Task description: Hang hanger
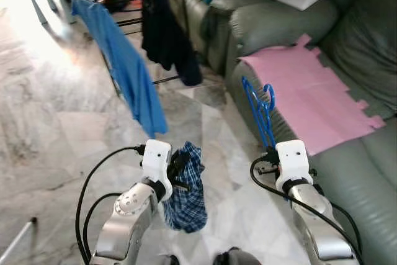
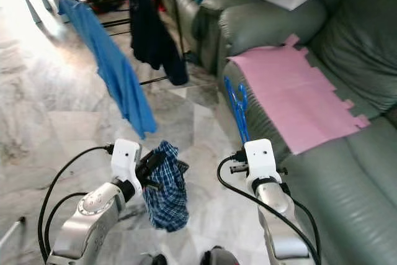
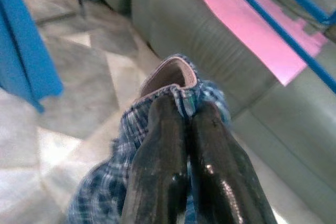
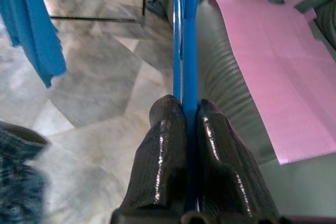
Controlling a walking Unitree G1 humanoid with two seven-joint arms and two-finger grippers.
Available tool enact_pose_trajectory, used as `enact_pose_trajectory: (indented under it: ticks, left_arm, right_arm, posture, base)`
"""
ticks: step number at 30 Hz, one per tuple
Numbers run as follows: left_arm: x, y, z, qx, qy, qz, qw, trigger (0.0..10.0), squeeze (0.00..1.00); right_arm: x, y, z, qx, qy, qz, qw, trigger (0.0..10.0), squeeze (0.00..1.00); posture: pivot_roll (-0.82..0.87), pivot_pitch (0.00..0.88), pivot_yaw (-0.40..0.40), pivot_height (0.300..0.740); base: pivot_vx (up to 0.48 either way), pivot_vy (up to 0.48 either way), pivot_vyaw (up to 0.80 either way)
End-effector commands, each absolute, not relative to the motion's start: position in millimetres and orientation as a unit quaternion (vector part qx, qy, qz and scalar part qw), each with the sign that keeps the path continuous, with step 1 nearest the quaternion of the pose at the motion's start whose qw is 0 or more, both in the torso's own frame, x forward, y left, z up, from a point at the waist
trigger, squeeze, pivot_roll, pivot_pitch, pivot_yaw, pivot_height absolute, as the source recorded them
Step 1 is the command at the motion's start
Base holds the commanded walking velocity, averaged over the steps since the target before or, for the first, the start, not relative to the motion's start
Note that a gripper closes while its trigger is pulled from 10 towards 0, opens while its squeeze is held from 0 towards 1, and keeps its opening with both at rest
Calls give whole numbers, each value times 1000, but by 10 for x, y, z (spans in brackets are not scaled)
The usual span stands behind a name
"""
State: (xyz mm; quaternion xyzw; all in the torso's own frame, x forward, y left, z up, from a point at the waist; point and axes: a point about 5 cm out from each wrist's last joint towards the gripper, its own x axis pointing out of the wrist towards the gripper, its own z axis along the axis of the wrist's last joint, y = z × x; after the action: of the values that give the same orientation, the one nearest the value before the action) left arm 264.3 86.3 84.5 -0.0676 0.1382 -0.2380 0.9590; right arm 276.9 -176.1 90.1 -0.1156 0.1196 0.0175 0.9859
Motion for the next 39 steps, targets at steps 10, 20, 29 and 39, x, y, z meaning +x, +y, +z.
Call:
enact_pose_trajectory:
  ticks: [10,20,29,39]
  left_arm:
    - [2621,851,880,-57,132,-254,956,10000,0]
    - [2607,875,900,-48,122,-259,957,10000,0]
    - [2603,862,909,-43,119,-266,956,10000,0]
    - [2620,869,967,-16,91,-269,959,10000,0]
  right_arm:
    - [2740,-1742,882,-110,122,13,986,10000,0]
    - [2726,-1738,862,-107,125,10,986,10000,0]
    - [2728,-1736,858,-105,125,8,987,10000,0]
    - [2733,-1713,864,-100,122,12,987,10000,0]
  posture:
    - [-27,194,-9,740]
    - [-23,199,0,740]
    - [-23,200,3,740]
    - [-21,201,8,740]
  base:
    - [0,432,0]
    - [0,0,0]
    - [0,0,0]
    - [0,0,0]
